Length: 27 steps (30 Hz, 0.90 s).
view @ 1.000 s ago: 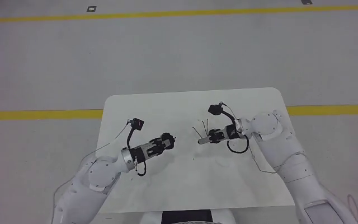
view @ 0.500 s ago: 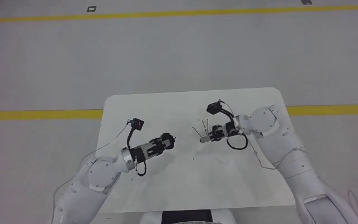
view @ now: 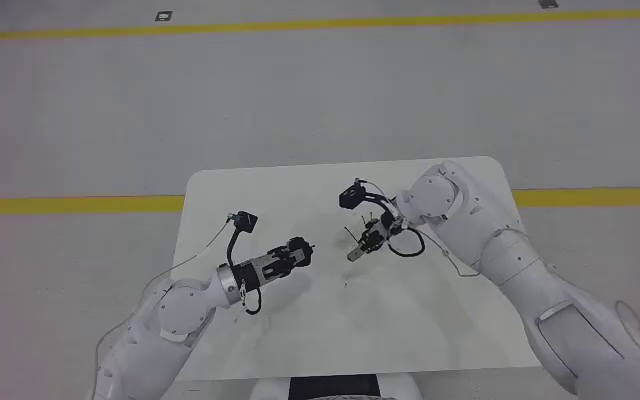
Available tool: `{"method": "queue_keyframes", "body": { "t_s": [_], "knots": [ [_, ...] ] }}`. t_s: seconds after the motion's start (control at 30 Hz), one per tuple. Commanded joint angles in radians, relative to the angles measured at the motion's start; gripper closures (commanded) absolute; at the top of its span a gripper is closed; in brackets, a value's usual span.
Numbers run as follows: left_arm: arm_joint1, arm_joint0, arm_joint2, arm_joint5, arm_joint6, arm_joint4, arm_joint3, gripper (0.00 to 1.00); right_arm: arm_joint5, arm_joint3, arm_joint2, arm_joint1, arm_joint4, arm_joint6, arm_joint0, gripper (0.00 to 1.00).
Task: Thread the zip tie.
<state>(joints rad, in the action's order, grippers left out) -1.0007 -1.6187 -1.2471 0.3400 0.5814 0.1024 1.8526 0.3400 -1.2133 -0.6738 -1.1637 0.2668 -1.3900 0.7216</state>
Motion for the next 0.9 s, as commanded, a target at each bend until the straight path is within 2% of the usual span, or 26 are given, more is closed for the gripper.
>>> {"method": "queue_keyframes", "body": {
  "t_s": [0.0, 0.23, 0.3, 0.5, 0.77, 0.87],
  "knots": [
    [0.000, 0.000, 0.000, 0.000, 0.000, 0.000, 0.000, 1.00, 0.000, -0.001, 0.000, 0.000, 0.002, 0.000, 0.000, 0.00],
    [0.000, 0.000, 0.000, 0.000, 0.000, 0.000, 0.000, 1.00, 0.000, -0.002, 0.000, 0.001, 0.004, 0.007, 0.003, 0.00],
    [0.000, 0.000, 0.000, 0.000, 0.000, 0.000, 0.000, 1.00, 0.000, -0.001, -0.005, 0.005, 0.022, 0.057, 0.021, 0.00],
    [0.000, 0.000, 0.000, 0.000, 0.000, 0.000, 0.000, 1.00, 0.000, 0.012, -0.008, 0.017, 0.010, 0.116, 0.027, 0.00],
    [0.000, 0.000, 0.000, 0.000, 0.000, 0.000, 0.000, 1.00, 0.000, 0.052, 0.062, 0.024, -0.026, 0.189, 0.009, 0.00],
    [0.000, 0.000, 0.000, 0.000, 0.000, 0.000, 0.000, 1.00, 0.000, 0.077, 0.094, 0.023, -0.041, 0.230, -0.001, 0.31]
  ]
}}
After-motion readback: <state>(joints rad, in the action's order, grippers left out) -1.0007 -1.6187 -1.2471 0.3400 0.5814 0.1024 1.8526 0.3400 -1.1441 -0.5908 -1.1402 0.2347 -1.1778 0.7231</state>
